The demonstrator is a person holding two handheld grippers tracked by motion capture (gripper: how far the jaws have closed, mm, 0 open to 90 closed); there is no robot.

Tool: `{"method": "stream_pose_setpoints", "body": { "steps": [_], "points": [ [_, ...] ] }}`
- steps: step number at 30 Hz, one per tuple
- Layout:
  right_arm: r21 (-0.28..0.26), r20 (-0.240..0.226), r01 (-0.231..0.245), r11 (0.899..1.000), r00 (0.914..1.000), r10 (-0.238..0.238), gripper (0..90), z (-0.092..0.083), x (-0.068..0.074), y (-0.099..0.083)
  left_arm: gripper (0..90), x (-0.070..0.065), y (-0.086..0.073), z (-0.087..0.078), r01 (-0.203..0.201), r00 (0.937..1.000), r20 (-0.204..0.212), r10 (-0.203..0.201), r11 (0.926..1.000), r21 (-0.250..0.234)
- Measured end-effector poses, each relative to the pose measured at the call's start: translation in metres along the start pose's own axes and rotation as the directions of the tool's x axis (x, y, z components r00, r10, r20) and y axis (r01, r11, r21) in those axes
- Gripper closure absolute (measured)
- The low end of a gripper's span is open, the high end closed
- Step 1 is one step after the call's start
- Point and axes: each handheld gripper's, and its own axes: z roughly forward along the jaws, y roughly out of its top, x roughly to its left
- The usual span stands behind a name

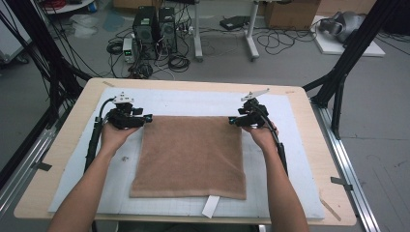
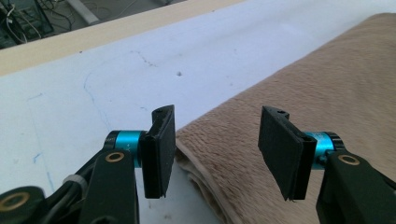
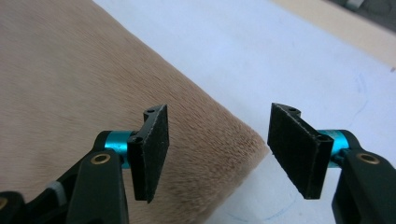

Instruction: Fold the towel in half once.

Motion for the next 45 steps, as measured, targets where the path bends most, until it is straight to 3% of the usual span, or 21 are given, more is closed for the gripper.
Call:
{"method": "stream_pose_setpoints", "body": {
  "steps": [2,6,7,9,12,14,17,20,25,28,32,35,38,40,45],
  "points": [
    [0.013,-0.013,-0.015,1.0,0.9998,0.015,37.9,0.009,-0.005,-0.005,45.9,0.002,-0.005,0.01,0.016,0.9994,0.029,-0.016,0.9998,0.008],
    [0.031,-0.05,-0.05,0.998,0.9974,0.052,41.3,0.022,-0.012,-0.013,46.0,0.002,-0.013,0.028,-0.006,0.9984,0.057,0.001,0.9959,0.09],
    [0.037,-0.073,-0.063,0.997,0.9952,0.065,47.6,0.023,-0.013,-0.013,48.9,0.002,-0.015,0.03,0.002,0.9977,0.067,-0.008,0.9958,0.091],
    [0.055,-0.116,-0.062,0.997,0.9909,0.068,62.5,0.023,-0.012,-0.013,62.9,0.002,-0.015,0.03,-0.014,0.9963,0.086,0.006,0.9959,0.089],
    [0.074,-0.112,0.01,0.997,0.9938,-0.002,74.3,0.018,-0.003,-0.007,75.0,-0.003,-0.011,0.024,-0.058,0.9955,0.08,0.051,0.9934,0.099],
    [0.07,-0.112,0.047,0.996,0.993,-0.039,74.7,0.011,0.001,-0.003,75.9,-0.004,-0.008,0.015,-0.055,0.9952,0.084,0.049,0.9959,0.072],
    [0.021,-0.115,0.058,0.998,0.9918,-0.055,74.3,-0.005,0.006,-0.001,75.7,-0.008,-0.003,-0.002,-0.068,0.9934,0.094,0.065,0.9972,0.029],
    [-0.017,-0.129,0.087,0.996,0.9877,-0.088,73.0,-0.025,0.017,-0.003,75.4,-0.02,-0.003,-0.02,-0.117,0.9883,0.099,0.116,0.9932,0.0],
    [-0.026,-0.177,0.109,0.994,0.9779,-0.112,71.5,-0.043,0.036,-0.025,75.2,-0.041,-0.028,-0.044,-0.174,0.9768,0.127,0.172,0.9848,0.0],
    [0.009,-0.196,0.12,0.993,0.9738,-0.116,70.1,-0.044,0.049,-0.042,74.4,-0.054,-0.047,-0.051,-0.205,0.9699,0.137,0.201,0.9787,0.015],
    [0.008,-0.216,0.106,0.994,0.9711,-0.102,69.6,-0.045,0.058,-0.06,73.6,-0.062,-0.063,-0.057,-0.208,0.9651,0.17,0.199,0.9775,0.036],
    [0.021,-0.214,0.122,0.992,0.97,-0.115,68.9,-0.049,0.064,-0.062,72.0,-0.065,-0.07,-0.063,-0.206,0.9636,0.181,0.197,0.9779,0.036],
    [0.031,-0.22,0.143,0.989,0.9666,-0.132,67.1,-0.051,0.067,-0.061,67.2,-0.066,-0.07,-0.07,-0.21,0.9589,0.206,0.195,0.9764,0.051],
    [0.029,-0.245,0.127,0.991,0.9626,-0.116,64.9,-0.054,0.066,-0.061,63.0,-0.066,-0.068,-0.075,-0.209,0.9563,0.22,0.193,0.9767,0.05],
    [0.007,-0.279,0.1,0.995,0.9555,-0.094,60.4,-0.063,0.061,-0.061,58.7,-0.059,-0.06,-0.085,-0.201,0.9588,0.21,0.191,0.9791,0.029]
  ]
}}
